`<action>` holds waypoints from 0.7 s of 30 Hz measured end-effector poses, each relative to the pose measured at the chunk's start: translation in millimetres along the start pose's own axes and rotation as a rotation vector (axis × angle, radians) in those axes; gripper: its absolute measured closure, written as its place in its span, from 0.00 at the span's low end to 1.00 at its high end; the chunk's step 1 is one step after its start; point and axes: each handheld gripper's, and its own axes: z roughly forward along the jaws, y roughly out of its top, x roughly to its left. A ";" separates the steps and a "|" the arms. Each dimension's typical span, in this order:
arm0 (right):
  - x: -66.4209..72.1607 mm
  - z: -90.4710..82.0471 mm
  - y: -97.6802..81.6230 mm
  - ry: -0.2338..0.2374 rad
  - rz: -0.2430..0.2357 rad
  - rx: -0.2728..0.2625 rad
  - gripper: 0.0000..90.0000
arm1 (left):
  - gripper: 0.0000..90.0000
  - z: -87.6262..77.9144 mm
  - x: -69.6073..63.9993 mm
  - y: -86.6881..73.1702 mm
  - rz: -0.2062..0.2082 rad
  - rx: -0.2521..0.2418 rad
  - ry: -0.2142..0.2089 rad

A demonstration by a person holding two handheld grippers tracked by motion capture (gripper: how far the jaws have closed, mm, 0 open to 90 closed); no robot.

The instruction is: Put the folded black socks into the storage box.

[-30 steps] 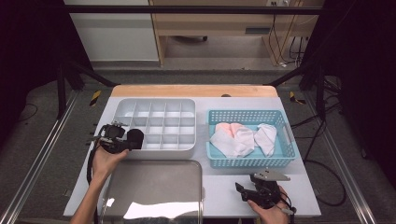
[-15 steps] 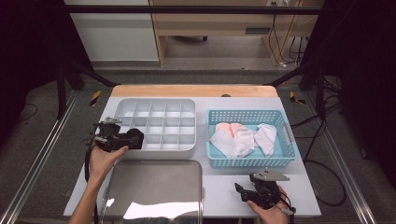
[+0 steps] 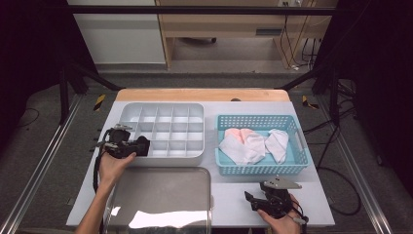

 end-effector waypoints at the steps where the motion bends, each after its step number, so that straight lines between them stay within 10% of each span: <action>1: 0.3 0.0 0.0 0.003 0.000 0.002 0.36 | 0.75 1.1 -0.7 0.4 0.006 0.009 0.009; 7: 0.0 0.6 -0.5 0.003 -0.003 0.007 0.36 | 0.73 3.5 -3.2 2.5 0.024 0.031 0.023; 14: -0.6 -0.1 -0.4 0.004 0.002 0.003 0.36 | 0.55 -19.4 4.0 -1.7 0.004 -0.068 -0.025; 21: 0.0 -0.2 -0.2 0.004 -0.004 0.002 0.36 | 0.78 -20.5 4.2 -10.7 -0.005 -0.081 -0.029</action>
